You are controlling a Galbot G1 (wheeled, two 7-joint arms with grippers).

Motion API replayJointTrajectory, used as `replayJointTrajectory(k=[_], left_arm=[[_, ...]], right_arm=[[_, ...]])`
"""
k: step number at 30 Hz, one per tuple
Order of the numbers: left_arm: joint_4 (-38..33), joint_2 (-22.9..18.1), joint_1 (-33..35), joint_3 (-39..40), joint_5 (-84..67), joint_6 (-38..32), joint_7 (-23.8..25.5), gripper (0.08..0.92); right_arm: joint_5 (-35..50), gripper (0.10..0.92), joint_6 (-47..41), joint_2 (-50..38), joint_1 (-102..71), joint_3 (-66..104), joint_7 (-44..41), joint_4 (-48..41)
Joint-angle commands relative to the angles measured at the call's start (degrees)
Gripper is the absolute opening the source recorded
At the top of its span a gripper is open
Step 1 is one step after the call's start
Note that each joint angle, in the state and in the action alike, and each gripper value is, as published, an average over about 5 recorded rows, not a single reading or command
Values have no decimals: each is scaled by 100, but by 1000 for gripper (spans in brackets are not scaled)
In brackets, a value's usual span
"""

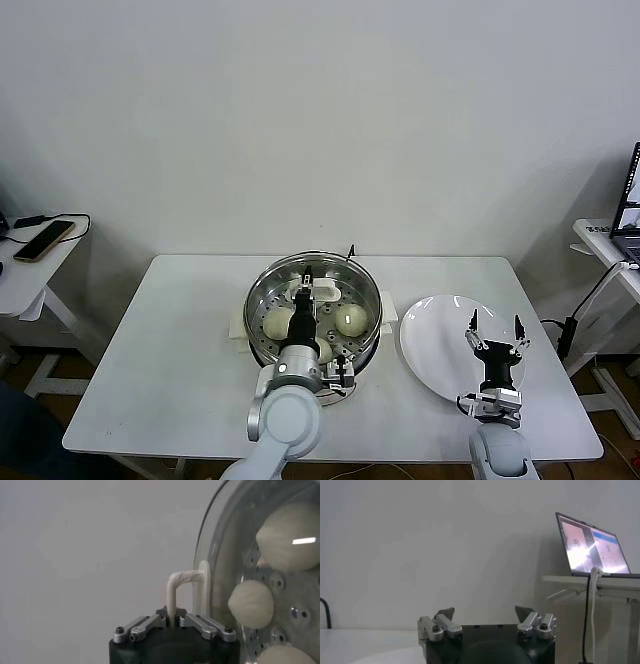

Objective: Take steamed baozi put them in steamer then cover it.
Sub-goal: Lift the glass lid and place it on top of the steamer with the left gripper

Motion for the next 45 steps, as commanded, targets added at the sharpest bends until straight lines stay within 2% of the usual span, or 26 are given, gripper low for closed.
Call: replayJointTrajectory(k=[1,42,45], left_arm=[[136,-61,4,10,209,-51,-22,200],[200,-106,100,-80,263,-232,21,200],[159,-87,107,-93,254,-236,35,226]], right_arm=[[7,823,-8,-7,2,1,-5,5],[-54,823,-26,13,78,13,7,13],[-57,823,-28,10,75,12,9,18]])
